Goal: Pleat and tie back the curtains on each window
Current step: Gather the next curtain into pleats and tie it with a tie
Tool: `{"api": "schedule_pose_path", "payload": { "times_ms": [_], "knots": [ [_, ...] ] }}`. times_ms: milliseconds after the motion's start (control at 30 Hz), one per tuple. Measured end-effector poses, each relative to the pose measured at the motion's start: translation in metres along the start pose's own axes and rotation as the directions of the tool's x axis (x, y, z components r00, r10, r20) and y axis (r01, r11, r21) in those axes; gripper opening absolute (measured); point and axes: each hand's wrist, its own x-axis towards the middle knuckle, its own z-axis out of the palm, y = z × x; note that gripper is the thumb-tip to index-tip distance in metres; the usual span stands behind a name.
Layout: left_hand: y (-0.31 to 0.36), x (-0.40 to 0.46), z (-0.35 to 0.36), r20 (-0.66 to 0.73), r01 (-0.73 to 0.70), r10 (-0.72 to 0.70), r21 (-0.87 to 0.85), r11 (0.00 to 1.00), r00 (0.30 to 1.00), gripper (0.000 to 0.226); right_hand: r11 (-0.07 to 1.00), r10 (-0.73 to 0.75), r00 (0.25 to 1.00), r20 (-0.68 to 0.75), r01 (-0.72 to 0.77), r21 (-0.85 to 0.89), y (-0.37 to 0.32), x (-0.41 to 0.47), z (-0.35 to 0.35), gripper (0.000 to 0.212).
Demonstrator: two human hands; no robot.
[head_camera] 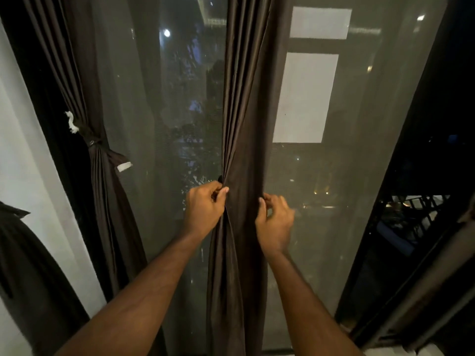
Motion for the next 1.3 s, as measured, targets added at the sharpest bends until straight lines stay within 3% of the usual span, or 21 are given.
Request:
{"api": "schedule_pose_path", "payload": {
  "times_ms": [67, 233, 333, 733, 1067, 1167, 1233, 1300],
  "knots": [
    [0.003, -0.001, 0.002, -0.006, 0.002, -0.002, 0.006, 1.000, 1.000, 0.026, 1.000, -0.001, 0.999, 0.034, 0.001, 0.007, -0.005, -0.009, 0.003, 0.005],
    [0.005, -0.003, 0.009, -0.007, -0.002, 0.002, 0.008, 1.000, 1.000, 0.025, 0.979, -0.201, 0.970, 0.140, 0.202, 0.007, -0.013, -0.032, 0.014, 0.018],
    [0.008, -0.004, 0.010, 0.015, -0.018, 0.018, -0.004, 1.000, 1.000, 0.024, 0.969, -0.246, 0.953, 0.177, 0.244, 0.034, -0.017, -0.039, 0.020, 0.020],
    [0.007, -0.008, 0.002, 0.046, 0.079, -0.070, -0.251, 0.965, 0.996, 0.026, 0.972, -0.203, 0.965, 0.167, 0.177, 0.157, -0.031, -0.045, 0.025, 0.017],
    [0.015, -0.011, -0.001, -0.013, 0.048, -0.053, -0.240, 0.970, 0.999, 0.023, 0.965, -0.242, 0.960, 0.144, 0.222, 0.143, -0.037, -0.044, 0.029, 0.010],
    [0.013, -0.008, -0.004, -0.007, 0.039, -0.041, -0.188, 0.981, 0.999, 0.028, 0.936, -0.314, 0.929, 0.197, 0.268, 0.230, -0.034, -0.043, 0.028, 0.007],
    [0.003, -0.004, -0.009, 0.004, 0.039, -0.039, -0.159, 0.987, 0.999, 0.033, 0.908, -0.278, 0.929, 0.244, 0.171, 0.383, -0.030, -0.042, 0.023, 0.008],
    [-0.008, -0.001, -0.016, 0.020, 0.075, -0.073, -0.180, 0.981, 0.997, 0.038, 0.859, -0.059, 0.972, 0.226, -0.066, 0.508, -0.023, -0.035, 0.023, 0.011]
  ]
}}
